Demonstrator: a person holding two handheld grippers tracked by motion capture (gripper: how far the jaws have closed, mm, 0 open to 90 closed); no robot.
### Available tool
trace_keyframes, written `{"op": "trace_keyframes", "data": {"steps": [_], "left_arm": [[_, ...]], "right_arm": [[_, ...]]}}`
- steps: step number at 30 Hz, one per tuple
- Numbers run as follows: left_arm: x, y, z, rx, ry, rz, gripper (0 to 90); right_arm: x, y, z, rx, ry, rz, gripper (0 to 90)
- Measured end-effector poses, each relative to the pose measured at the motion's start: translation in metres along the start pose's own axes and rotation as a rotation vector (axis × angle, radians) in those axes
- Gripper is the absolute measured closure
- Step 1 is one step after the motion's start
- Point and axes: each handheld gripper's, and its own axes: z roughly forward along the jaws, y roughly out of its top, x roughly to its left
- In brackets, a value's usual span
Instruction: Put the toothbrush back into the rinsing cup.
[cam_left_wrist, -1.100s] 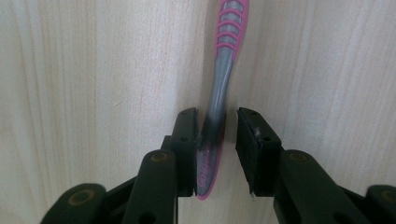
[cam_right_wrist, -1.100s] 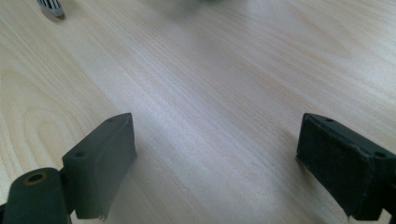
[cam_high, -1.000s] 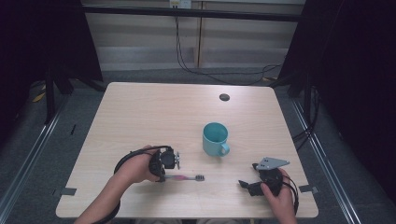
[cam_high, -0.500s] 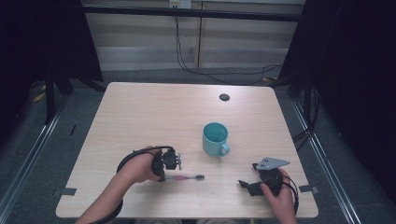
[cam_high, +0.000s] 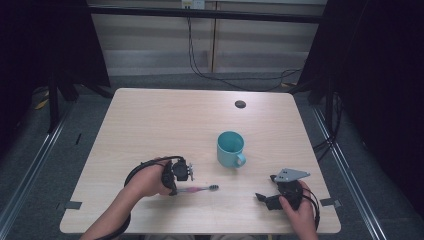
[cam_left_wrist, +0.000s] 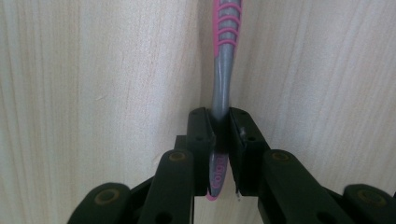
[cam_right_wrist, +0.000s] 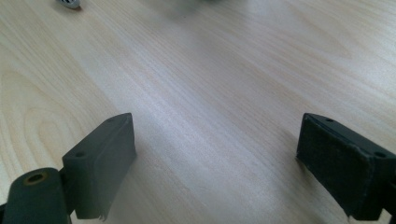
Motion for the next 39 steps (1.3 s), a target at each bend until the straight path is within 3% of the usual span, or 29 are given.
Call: {"op": "trace_keyframes", "data": {"steps": [16,24,29,39], "left_arm": [[0.001,-0.008,-0.019,-0.06,-0.009,-0.054,79.9],[0.002,-0.009,-0.017,-0.084,-0.009,-0.076,80.0],[0.003,-0.011,-0.01,-0.068,0.001,-0.054,79.8],[0.004,-0.013,0.0,-0.066,-0.004,-0.066,79.1]], "right_arm": [[0.0,0.0,0.0,0.0,0.0,0.0,11.0],[0.0,0.0,0.0,0.0,0.0,0.0,11.0],[0.0,0.0,0.0,0.0,0.0,0.0,11.0],[0.0,0.0,0.0,0.0,0.0,0.0,11.0]]}}
